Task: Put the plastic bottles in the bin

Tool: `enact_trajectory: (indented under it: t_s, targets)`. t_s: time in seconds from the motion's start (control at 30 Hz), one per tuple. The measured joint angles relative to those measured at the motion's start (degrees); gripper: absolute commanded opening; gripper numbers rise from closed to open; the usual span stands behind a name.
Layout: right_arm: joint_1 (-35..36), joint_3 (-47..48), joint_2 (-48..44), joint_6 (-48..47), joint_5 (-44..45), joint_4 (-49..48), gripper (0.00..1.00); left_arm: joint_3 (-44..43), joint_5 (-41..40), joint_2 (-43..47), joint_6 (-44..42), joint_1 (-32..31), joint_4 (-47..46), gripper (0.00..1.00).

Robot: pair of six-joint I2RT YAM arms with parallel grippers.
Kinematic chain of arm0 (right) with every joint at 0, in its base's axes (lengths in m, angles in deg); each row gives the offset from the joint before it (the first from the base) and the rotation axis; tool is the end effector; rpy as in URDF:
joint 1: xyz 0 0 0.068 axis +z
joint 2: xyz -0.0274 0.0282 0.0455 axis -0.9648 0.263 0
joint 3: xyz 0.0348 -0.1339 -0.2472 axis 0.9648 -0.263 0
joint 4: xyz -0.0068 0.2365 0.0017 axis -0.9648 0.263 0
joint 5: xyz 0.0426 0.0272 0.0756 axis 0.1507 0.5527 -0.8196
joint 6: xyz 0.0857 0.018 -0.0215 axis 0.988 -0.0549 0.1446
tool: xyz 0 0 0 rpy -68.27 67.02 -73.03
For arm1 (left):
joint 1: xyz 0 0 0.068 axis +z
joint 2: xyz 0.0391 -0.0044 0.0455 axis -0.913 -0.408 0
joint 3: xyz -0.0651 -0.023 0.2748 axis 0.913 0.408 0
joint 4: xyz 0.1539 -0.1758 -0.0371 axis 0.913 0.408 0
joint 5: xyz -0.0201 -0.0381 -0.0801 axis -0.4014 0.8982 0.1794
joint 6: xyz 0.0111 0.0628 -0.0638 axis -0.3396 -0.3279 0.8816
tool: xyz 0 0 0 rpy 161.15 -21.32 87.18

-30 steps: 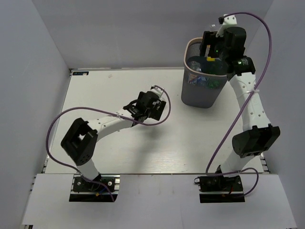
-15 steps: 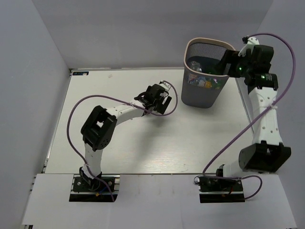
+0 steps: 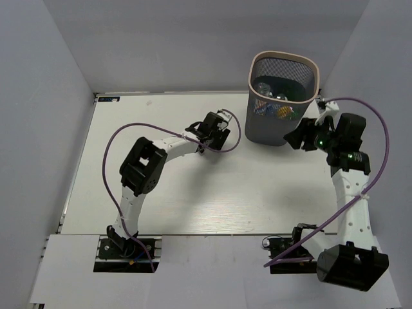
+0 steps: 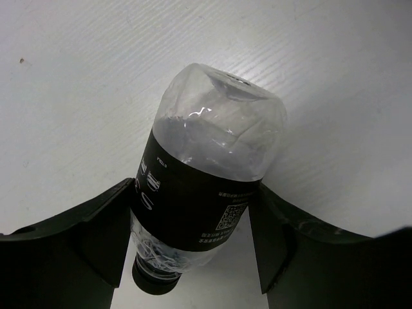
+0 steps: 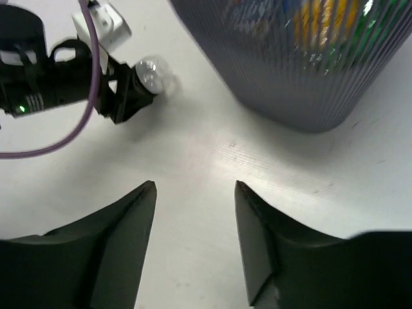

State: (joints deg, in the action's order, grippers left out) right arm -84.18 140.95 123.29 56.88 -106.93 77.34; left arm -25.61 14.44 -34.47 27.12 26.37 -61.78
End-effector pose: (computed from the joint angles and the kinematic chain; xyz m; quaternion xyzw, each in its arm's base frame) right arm 0.2279 0.0048 0.3602 -0.0702 0.8206 0.1916 0.5339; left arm 0.3878 -0.2988 0.1596 0.2853 0.8825 -0.0282 0.3729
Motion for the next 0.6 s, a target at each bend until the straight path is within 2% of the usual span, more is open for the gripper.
enact_trajectory:
  t_s: [0.03, 0.1, 0.13, 0.2, 0.3, 0.43, 0.6]
  targets:
    - [-0.15, -1.86, -1.01, -0.68, -0.96, 0.04, 0.41, 1.38, 0.48, 1.05, 0.11, 0.00, -1.03, 0.42]
    - [-0.33, -4.31, -2.45, -2.84, -3.54, 0.90, 0.17, 4.74, 0.98, 4.44, 0.52, -0.22, -2.27, 0.42]
    - [-0.37, -4.90, -2.86, -4.72, -4.96, 1.42, 0.01, 6.27, 1.29, 6.64, 0.85, -0.39, -2.62, 0.42]
    - [-0.39, -5.51, -3.10, -9.57, -8.96, 3.28, 0.00, 8.22, 2.36, 12.13, 1.68, -0.76, -2.97, 0.42]
    - [-0.48, -6.91, -2.99, -23.32, -15.45, 9.18, 0.00, 7.96, 5.03, 20.96, 3.23, -1.03, -6.64, 0.42]
    - [-0.24, -12.98, -2.51, -40.02, -21.24, 17.90, 0.00, -0.68, 9.55, 26.75, 5.49, -1.20, -12.63, 0.42]
    - [0.61, -16.13, 0.15, -51.04, -21.22, 24.28, 0.20, -18.64, 17.25, 21.94, 10.19, -1.42, -19.12, 0.45]
